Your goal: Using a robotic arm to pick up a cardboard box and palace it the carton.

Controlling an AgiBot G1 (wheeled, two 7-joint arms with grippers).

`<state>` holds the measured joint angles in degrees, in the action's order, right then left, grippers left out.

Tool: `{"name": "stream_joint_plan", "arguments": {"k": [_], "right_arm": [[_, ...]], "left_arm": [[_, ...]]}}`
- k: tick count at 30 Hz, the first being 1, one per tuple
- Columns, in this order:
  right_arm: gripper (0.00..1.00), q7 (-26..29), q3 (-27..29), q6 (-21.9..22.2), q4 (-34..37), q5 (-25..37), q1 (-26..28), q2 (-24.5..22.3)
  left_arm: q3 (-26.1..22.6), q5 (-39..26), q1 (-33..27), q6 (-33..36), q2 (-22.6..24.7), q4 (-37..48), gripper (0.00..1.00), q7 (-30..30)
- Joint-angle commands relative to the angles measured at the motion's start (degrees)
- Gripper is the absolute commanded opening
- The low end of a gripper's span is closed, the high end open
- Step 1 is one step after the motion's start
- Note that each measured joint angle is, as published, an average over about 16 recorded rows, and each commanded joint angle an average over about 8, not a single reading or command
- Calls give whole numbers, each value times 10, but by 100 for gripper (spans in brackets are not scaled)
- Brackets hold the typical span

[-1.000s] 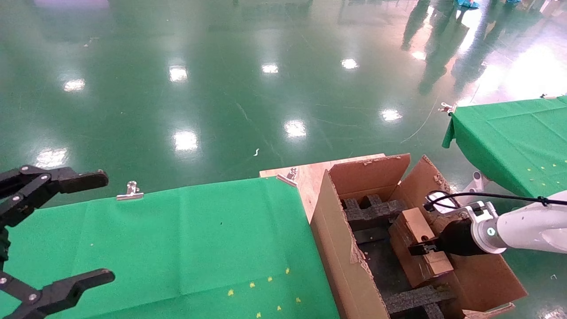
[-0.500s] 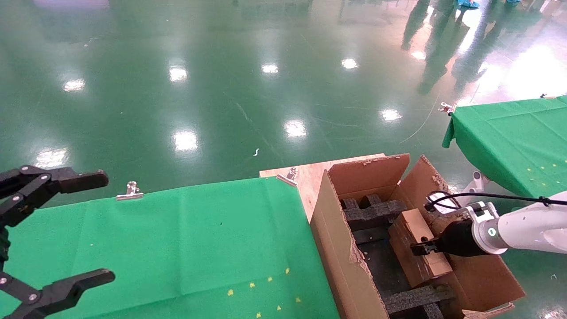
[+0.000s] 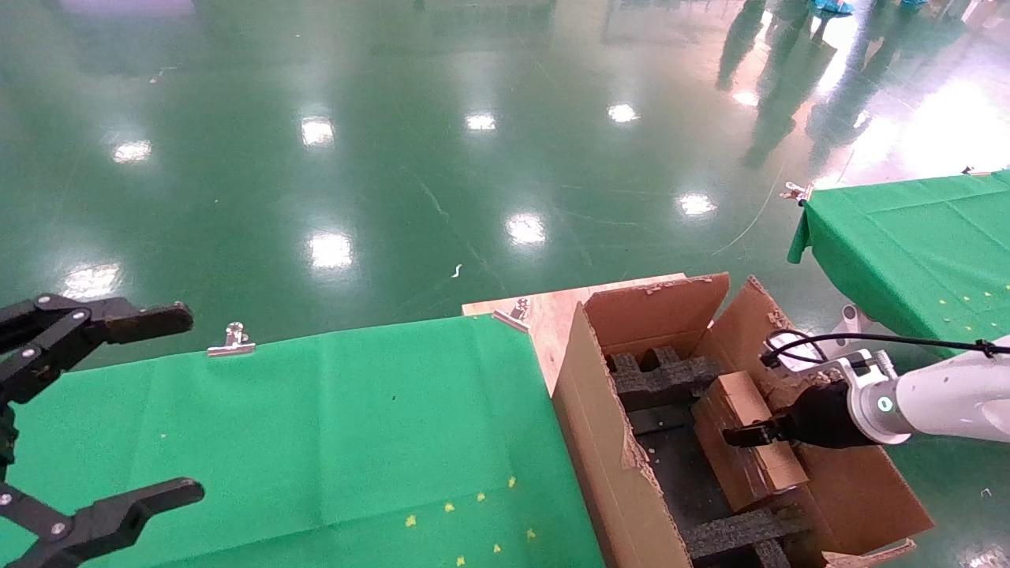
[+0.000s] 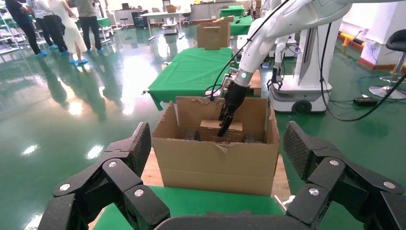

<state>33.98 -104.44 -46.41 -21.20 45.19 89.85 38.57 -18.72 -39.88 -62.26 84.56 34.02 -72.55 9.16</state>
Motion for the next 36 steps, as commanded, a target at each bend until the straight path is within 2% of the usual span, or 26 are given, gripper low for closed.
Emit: {"name": "stream_joint_plan", "arguments": {"k": [1, 12, 17, 21, 25, 30, 36], "right_arm": [[100, 2, -1, 0, -4, 1, 3, -3], [100, 7, -2, 23, -59, 24, 62, -31], [100, -5, 3, 29, -112, 45, 121, -45], [100, -32, 13, 26, -184, 62, 174, -65], [100, -77, 33, 9, -272, 63, 218, -96], [100, -134, 63, -34, -357, 29, 245, -127], [100, -163, 82, -71, -400, -3, 256, -140]], "left_arm": [[0, 0, 0, 0, 0, 0, 100, 0], [0, 0, 0, 0, 0, 0, 100, 0], [0, 0, 0, 0, 0, 0, 100, 0], [0, 0, 0, 0, 0, 0, 100, 0], [0, 0, 0, 0, 0, 0, 100, 0], [0, 0, 0, 0, 0, 0, 100, 0], [0, 1, 0, 0, 0, 0, 100, 0]]}}
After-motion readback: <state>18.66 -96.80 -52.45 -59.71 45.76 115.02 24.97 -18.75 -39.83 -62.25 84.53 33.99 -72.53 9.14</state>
